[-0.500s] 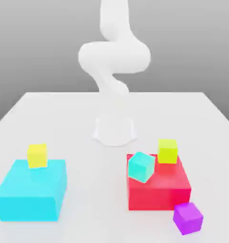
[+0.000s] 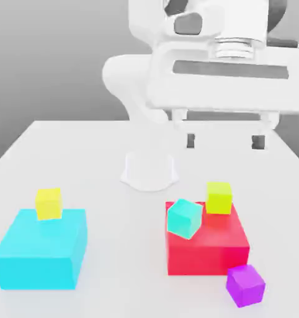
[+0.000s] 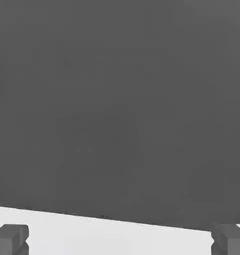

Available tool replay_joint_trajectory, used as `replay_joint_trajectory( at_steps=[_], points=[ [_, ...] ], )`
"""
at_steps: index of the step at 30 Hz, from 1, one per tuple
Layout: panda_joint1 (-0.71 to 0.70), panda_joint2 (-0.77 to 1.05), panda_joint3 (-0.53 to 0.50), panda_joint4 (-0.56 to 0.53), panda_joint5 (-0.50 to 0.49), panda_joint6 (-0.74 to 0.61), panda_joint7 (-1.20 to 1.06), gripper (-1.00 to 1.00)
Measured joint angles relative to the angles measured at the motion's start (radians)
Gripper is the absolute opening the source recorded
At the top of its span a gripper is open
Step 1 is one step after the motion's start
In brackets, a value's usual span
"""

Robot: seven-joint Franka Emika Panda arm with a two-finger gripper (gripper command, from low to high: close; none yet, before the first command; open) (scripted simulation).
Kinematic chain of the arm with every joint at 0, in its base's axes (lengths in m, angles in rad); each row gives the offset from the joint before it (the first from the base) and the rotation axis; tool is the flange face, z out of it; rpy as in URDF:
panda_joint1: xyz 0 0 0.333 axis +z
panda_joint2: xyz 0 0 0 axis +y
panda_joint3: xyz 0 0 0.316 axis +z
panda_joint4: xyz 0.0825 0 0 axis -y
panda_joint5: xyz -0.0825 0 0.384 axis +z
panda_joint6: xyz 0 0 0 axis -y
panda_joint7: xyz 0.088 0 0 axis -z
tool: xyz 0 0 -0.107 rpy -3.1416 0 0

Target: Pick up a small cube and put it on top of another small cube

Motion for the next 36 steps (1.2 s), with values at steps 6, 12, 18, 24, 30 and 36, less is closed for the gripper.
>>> replay_joint_trajectory(
  at_steps=[6, 12, 18, 24, 30, 36],
  points=[
    [0.054, 0.217, 0.034, -0.034, -0.038, 0.084, 0.049, 0.0],
    [0.101, 0.431, 0.045, -0.058, -0.059, 0.182, 0.083, 0.0],
    [0.159, 0.576, -0.022, -0.032, -0.125, 0.291, 0.134, -1.0],
    [0.152, 0.563, -0.014, -0.036, -0.119, 0.281, 0.129, -1.0],
    [0.081, 0.37, 0.04, -0.096, -0.021, 0.142, 0.02, -1.0],
    [0.099, 0.157, 0.062, -0.206, 0.037, 0.039, -0.15, -1.0]
  ],
)
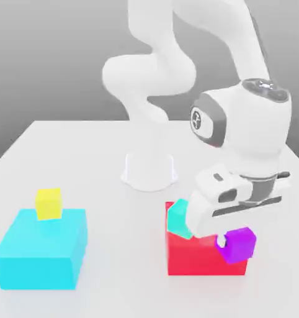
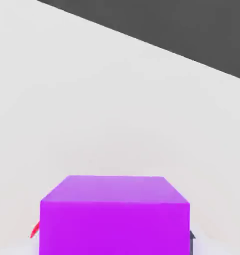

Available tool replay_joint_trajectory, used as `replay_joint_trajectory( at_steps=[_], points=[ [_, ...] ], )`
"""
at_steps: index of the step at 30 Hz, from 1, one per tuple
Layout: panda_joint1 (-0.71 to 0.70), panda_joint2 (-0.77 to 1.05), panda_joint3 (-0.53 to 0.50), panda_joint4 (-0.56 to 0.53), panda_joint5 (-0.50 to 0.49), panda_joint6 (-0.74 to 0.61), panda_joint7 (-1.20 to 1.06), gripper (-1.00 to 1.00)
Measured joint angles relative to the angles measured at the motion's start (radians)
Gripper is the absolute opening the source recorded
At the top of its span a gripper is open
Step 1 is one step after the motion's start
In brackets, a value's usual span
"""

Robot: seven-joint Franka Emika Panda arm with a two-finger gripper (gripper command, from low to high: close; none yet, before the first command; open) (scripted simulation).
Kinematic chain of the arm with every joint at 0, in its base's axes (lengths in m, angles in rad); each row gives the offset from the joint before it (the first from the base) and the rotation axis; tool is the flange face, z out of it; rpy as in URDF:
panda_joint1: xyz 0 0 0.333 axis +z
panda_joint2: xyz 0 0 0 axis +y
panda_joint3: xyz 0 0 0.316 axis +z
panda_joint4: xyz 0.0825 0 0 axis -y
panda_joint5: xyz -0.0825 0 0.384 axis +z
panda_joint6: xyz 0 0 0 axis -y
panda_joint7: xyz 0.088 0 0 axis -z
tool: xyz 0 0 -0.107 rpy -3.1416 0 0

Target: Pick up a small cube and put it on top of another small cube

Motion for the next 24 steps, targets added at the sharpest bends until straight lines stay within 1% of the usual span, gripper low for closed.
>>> replay_joint_trajectory(
  at_steps=[6, 12, 17, 19, 23, 24],
  points=[
    [0.069, -0.221, -0.022, -0.114, 0.092, -0.1, -0.199, -1.0],
    [0.169, -0.44, -0.067, -0.226, 0.181, -0.203, -0.396, -1.0],
    [0.262, -0.616, -0.106, -0.316, 0.233, -0.286, -0.537, -1.0],
    [0.274, -0.611, -0.087, -0.338, 0.229, -0.255, -0.545, -1.0],
    [0.274, -0.498, -0.065, -0.38, 0.237, -0.098, -0.549, -1.0],
    [0.273, -0.465, -0.06, -0.39, 0.239, -0.055, -0.549, 1.0]
  ],
)
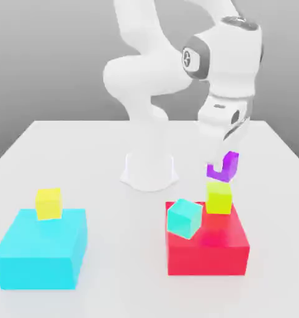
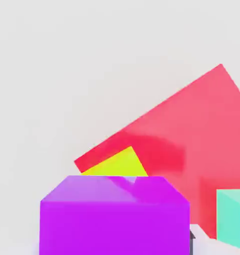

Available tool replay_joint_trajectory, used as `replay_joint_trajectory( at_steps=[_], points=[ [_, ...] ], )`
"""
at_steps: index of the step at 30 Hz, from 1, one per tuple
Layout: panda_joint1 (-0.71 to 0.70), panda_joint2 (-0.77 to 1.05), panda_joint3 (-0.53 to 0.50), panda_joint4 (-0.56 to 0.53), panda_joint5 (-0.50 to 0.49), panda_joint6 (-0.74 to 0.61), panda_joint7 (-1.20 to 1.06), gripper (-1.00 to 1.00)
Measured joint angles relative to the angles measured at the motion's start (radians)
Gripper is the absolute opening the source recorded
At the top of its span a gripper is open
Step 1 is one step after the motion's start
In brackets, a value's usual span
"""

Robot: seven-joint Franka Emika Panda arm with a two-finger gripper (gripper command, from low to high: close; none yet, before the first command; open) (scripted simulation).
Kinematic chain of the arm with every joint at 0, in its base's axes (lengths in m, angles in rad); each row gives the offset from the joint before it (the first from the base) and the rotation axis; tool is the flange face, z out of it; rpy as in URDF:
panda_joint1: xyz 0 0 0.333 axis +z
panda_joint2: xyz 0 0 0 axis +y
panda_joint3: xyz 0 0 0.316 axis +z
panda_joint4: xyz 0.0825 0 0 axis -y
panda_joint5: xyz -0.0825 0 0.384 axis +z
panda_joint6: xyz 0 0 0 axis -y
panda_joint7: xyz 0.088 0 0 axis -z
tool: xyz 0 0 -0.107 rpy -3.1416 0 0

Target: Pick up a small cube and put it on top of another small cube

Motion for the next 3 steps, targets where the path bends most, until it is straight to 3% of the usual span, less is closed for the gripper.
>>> replay_joint_trajectory(
  at_steps=[3],
  points=[
    [0.0, 0.0, 0.0, 0.0, 0.0, 0.0, 0.0, 1.0]
  ],
)
